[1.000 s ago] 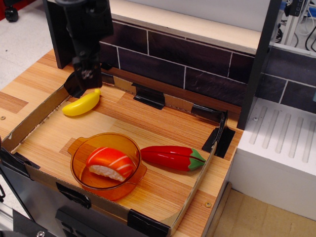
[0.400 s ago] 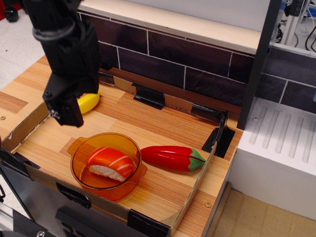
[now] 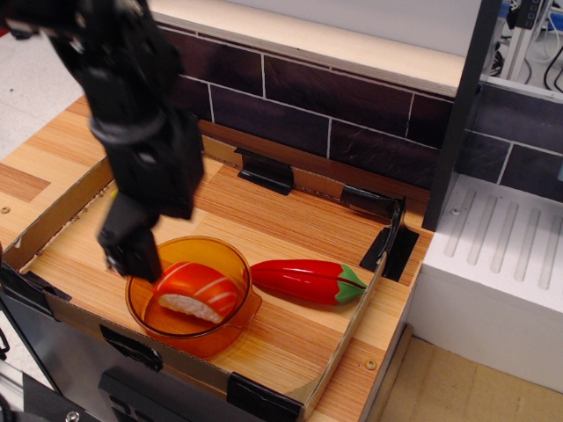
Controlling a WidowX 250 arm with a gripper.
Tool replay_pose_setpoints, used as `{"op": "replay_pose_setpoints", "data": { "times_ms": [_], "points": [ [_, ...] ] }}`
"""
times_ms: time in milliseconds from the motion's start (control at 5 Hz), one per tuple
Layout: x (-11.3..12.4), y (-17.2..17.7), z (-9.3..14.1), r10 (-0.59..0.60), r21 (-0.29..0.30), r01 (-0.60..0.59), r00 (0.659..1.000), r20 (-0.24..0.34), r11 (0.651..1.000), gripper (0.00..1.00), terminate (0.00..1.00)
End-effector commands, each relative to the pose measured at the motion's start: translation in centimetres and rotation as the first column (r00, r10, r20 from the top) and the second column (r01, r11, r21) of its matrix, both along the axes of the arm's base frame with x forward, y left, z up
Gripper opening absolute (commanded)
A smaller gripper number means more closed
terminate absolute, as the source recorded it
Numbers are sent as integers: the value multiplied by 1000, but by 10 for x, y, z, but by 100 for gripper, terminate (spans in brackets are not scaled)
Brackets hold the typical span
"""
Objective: Take sushi out of pot
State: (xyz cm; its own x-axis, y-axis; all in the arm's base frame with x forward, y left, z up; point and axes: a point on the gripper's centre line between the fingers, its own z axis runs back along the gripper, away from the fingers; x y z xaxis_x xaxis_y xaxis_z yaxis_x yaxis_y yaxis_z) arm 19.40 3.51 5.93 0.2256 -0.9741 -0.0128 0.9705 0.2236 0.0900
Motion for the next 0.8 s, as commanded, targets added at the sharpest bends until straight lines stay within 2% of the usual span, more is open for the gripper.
{"op": "replay_pose_setpoints", "data": {
  "times_ms": [0, 200, 600],
  "points": [
    [-8, -3, -12, -25, 33, 24, 999, 24, 999, 100, 0],
    [-8, -2, -20, -22, 52, 20, 999, 30, 998, 100, 0],
    [-4, 0, -33, -8, 68, 8, 1000, -9, 998, 100, 0]
  ]
}}
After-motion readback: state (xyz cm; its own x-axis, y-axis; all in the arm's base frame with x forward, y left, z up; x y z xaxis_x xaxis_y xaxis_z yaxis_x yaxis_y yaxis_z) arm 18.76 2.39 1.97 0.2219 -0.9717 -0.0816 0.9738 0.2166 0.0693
